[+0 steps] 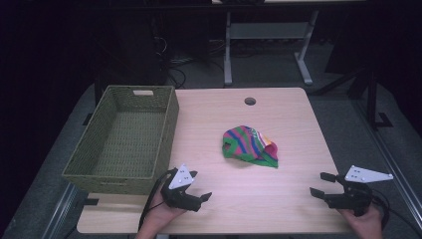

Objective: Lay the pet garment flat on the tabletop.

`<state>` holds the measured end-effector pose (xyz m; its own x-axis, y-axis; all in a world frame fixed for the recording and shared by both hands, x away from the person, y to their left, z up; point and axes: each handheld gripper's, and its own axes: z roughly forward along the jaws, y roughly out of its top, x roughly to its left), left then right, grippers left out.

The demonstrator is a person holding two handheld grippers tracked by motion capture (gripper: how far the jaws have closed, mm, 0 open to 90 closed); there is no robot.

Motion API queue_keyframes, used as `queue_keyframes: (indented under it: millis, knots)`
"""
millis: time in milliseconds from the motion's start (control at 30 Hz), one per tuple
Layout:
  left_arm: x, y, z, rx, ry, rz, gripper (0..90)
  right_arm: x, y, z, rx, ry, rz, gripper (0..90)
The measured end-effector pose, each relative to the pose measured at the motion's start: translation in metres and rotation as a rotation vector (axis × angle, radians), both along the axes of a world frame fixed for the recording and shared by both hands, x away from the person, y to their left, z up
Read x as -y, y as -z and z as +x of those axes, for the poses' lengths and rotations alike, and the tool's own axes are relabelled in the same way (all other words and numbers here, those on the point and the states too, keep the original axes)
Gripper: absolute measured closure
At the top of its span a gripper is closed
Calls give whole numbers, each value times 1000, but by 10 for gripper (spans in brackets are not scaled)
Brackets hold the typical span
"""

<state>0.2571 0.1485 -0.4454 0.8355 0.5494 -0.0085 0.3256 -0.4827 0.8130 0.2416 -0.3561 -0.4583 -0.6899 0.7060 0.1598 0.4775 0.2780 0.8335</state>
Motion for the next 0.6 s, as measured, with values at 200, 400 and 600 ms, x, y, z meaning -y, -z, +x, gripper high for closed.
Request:
queue_keyframes:
  millis: [200, 400, 600]
  knots:
    - [-2, 0, 3, -6, -2, -9, 156, -7, -2, 5, -4, -17, -23, 219]
    - [-5, 0, 3, -6, -2, -29, 157, -21, -14, 13, -3, -60, -24, 212]
    - [-7, -1, 4, -4, -12, -51, 157, -38, -26, 29, -25, -103, -56, 206]
